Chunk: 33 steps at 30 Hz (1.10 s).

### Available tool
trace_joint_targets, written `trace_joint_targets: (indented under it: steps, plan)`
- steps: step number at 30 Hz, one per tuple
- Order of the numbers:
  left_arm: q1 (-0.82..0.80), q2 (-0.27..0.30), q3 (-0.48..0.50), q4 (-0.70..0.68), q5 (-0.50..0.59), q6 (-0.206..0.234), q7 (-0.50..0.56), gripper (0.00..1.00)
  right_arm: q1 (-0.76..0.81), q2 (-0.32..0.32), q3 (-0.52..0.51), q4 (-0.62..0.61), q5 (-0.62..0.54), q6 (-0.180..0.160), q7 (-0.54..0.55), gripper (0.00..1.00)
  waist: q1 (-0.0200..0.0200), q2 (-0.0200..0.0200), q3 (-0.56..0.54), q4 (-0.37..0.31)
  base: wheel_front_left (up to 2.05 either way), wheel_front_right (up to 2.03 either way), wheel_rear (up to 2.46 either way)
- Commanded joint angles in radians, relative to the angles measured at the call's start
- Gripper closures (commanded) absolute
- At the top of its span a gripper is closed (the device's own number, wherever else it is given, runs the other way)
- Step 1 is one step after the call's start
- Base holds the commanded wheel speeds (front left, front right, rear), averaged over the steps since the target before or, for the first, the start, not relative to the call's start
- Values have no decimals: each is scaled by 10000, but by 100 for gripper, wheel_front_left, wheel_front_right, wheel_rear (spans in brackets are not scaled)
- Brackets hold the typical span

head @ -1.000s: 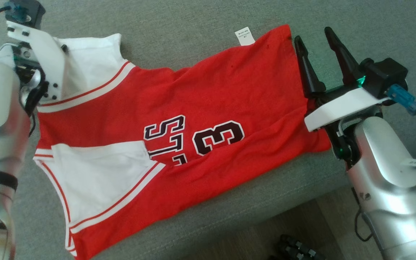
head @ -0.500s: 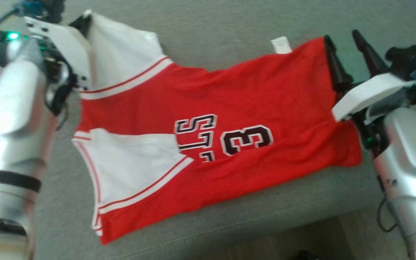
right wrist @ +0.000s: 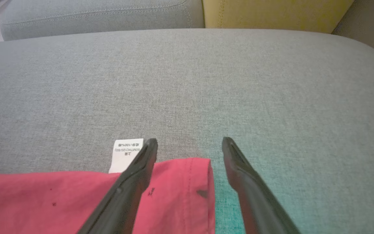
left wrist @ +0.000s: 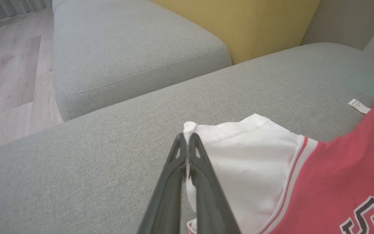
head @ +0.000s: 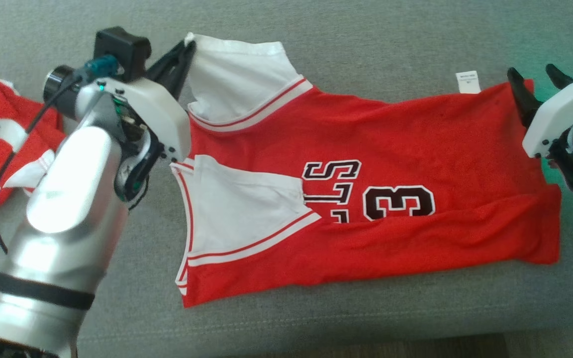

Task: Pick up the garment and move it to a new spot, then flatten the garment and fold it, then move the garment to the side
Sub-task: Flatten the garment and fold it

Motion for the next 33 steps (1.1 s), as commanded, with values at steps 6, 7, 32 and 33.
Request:
trace_joint_targets:
  steps: [6,7,32,33]
  plan:
    - [93,411,209,-1023,-89,179,137,100,-476,-271,347,729,366,-9,341,0,0,0,58,108,0,0,0]
    - [127,440,195,-1105,-90,187,168,100,-518,-281,394,852,390,-9,348,0,0,0,73,111,0,0,0]
    - [236,653,14,-1737,-202,460,506,100,-1091,-414,1789,1946,1659,-9,-325,100,0,0,276,236,0,0,0]
    - [231,653,20,-1714,-215,475,501,100,-1113,-457,1844,1987,1655,-9,-447,100,0,0,271,237,0,0,0]
